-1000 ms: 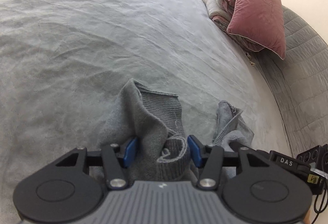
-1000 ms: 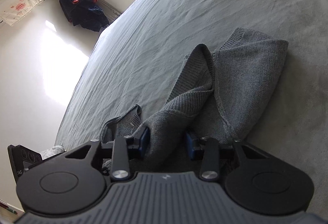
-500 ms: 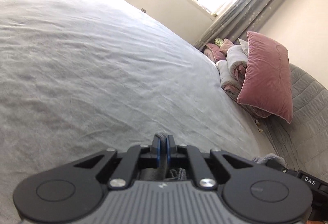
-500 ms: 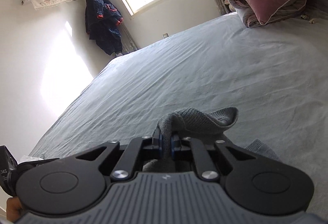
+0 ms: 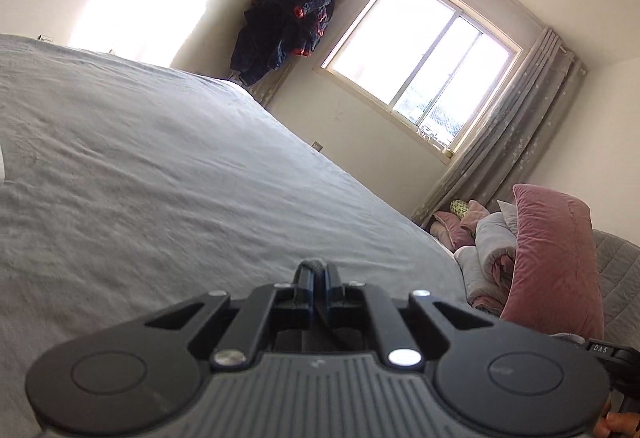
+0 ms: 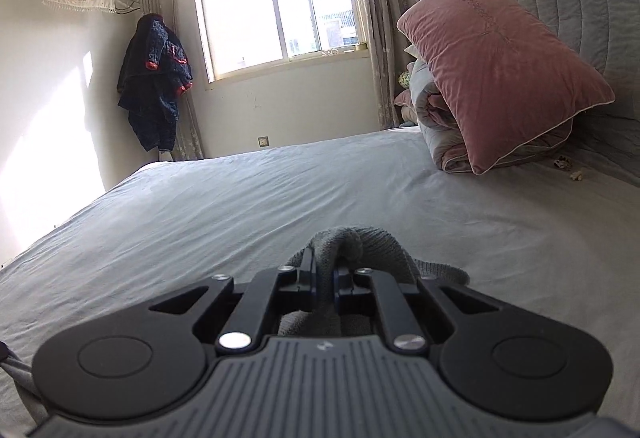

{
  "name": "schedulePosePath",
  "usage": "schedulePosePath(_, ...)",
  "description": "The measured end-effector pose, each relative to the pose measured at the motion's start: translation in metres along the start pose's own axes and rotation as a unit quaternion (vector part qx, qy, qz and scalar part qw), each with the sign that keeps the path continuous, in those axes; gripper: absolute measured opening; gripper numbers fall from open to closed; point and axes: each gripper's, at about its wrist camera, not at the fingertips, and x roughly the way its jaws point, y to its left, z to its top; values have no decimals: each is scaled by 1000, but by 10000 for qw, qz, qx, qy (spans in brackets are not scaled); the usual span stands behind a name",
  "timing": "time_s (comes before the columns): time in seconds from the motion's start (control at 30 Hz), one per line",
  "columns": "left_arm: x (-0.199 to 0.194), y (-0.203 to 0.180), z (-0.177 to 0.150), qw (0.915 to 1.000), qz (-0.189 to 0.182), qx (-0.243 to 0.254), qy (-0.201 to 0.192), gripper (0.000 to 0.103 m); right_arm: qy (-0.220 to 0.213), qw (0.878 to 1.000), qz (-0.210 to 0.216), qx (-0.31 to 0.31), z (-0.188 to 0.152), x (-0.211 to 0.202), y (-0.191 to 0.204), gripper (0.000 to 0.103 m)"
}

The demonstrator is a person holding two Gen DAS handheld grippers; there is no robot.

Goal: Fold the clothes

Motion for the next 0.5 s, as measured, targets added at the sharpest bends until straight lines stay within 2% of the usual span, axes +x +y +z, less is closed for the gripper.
schedulePosePath(0.07,2,1,4,9998,34,115,-148,5,-54,9999,-79,-131,3,17,7,10)
schedulePosePath(0.3,18,14,9,9993,309,45,-199,5,-125,9973,-243,-676,-1,74,37,10)
schedulePosePath(0.5,32,24,4,9978,620,171,133,5,136,9968,-229,-750,-23,118,55,10)
